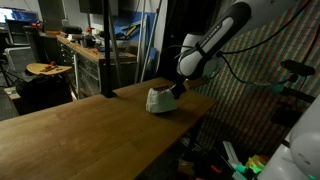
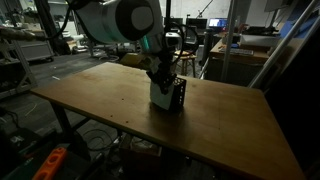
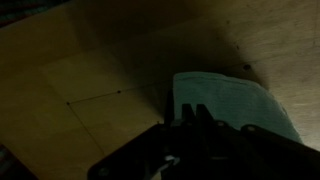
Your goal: Put the towel on the table into the box
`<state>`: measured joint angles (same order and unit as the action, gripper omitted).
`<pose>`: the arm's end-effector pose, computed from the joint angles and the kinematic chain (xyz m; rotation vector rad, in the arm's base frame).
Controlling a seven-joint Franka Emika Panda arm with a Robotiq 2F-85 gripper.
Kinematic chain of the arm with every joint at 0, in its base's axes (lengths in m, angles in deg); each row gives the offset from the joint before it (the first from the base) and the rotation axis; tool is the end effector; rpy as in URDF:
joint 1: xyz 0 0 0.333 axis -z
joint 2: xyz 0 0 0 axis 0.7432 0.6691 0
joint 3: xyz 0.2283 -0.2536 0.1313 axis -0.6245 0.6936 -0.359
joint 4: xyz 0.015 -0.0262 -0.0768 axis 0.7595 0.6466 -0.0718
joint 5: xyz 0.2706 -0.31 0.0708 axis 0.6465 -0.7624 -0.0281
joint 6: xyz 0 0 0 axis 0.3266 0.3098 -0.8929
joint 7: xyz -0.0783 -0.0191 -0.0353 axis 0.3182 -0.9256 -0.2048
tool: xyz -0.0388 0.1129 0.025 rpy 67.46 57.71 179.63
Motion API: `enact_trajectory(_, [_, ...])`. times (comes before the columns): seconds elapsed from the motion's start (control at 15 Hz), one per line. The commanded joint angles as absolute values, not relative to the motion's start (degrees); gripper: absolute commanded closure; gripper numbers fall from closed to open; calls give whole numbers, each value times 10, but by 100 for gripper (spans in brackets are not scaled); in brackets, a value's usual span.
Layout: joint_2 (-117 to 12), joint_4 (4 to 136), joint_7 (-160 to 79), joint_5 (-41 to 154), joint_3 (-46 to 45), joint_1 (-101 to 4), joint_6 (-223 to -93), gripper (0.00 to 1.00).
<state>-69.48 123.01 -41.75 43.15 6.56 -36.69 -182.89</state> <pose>0.4617 -0.1774 0.3127 2.9391 -0.3656 0.3359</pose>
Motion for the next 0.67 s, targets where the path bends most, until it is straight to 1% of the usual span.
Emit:
enact_trajectory(0.0, [-654, 1225, -365, 453, 72, -362, -1896, 96])
enact_trajectory(0.4, [-595, 1227, -272, 525, 57, -345, -1977, 95])
enact_trajectory(0.6, [-578, 1227, -222, 573, 17, -306, -2000, 93])
